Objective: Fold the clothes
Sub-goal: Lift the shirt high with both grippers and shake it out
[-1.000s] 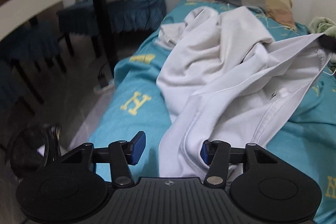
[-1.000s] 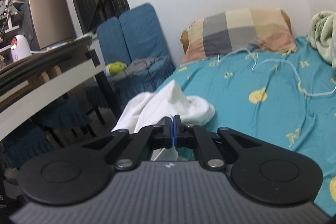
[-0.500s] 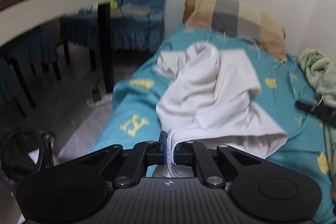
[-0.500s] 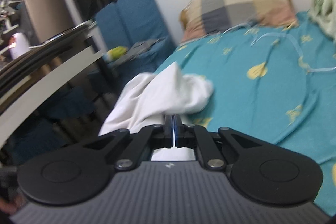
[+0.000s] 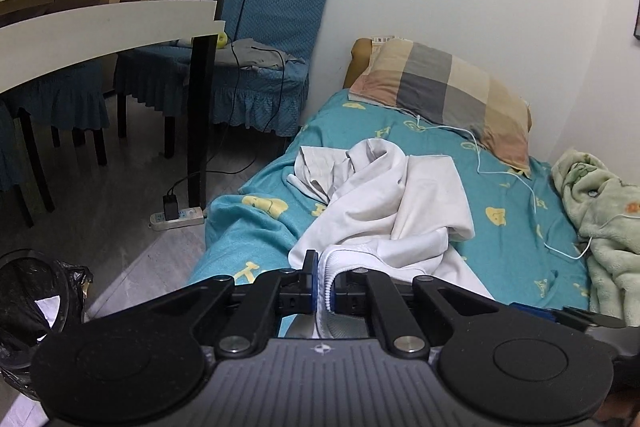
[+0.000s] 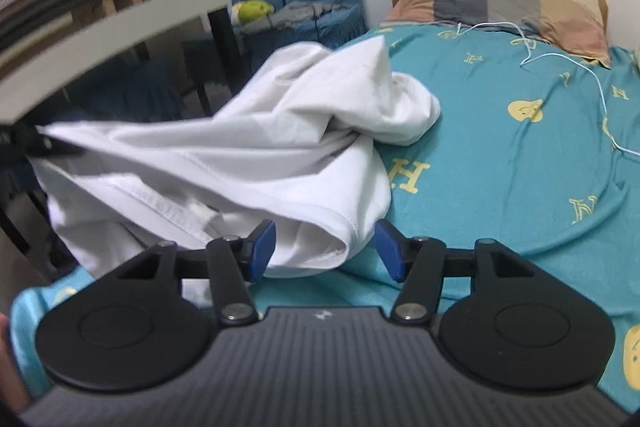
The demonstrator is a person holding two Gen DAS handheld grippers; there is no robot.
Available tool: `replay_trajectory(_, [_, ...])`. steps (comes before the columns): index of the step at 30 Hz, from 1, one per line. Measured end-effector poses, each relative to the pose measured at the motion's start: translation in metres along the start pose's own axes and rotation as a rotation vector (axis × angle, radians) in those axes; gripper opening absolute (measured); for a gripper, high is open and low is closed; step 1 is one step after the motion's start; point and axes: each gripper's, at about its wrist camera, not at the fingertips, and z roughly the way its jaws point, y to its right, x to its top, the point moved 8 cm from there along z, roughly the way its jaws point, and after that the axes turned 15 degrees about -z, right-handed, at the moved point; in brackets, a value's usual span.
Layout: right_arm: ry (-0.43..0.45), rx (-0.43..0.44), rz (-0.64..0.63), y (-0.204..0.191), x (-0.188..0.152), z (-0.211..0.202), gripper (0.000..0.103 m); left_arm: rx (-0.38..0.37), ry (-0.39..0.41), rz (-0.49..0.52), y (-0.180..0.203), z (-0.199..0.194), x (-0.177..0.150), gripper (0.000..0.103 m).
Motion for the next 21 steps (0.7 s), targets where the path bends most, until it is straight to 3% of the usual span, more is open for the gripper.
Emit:
replay_trajectory(3, [-0.015, -0.093, -0.008, 0.01, -0.002, 0.02, 0.056, 0.021, 0.006, 0.005, -0.002, 0.005, 0.0, 0.005])
replay_trajectory(5, [-0.006, -0.134, 0.011, 0.018, -0.004, 0.026, 0.026, 0.028, -0.003, 0.003, -0.003, 0.009, 0.0, 0.005])
replay_trajectory(6, [0.0, -0.154, 0.021, 0.022, -0.005, 0.028, 0.004, 0.025, -0.003, 0.007, -0.002, 0.009, -0.001, 0.005])
replay_trajectory(9, [0.095, -0.195, 0.11, 0.033, 0.008, 0.007, 0.005, 0.02, 0.049, 0.015, 0.002, 0.006, 0.005, 0.005])
replay_trajectory(12, [0.198, -0.248, 0.14, 0.033, 0.036, -0.032, 0.004, -0.015, 0.201, 0.061, 0.017, -0.019, 0.023, 0.003])
replay_trajectory(15, [0.277, -0.301, 0.095, 0.02, 0.074, -0.079, 0.004, -0.062, 0.33, 0.066, 0.03, -0.057, 0.051, 0.003])
replay_trajectory(21, [0.42, -0.372, 0.101, 0.016, 0.166, -0.183, 0.004, -0.147, 0.458, 0.082, 0.059, -0.139, 0.123, 0.003])
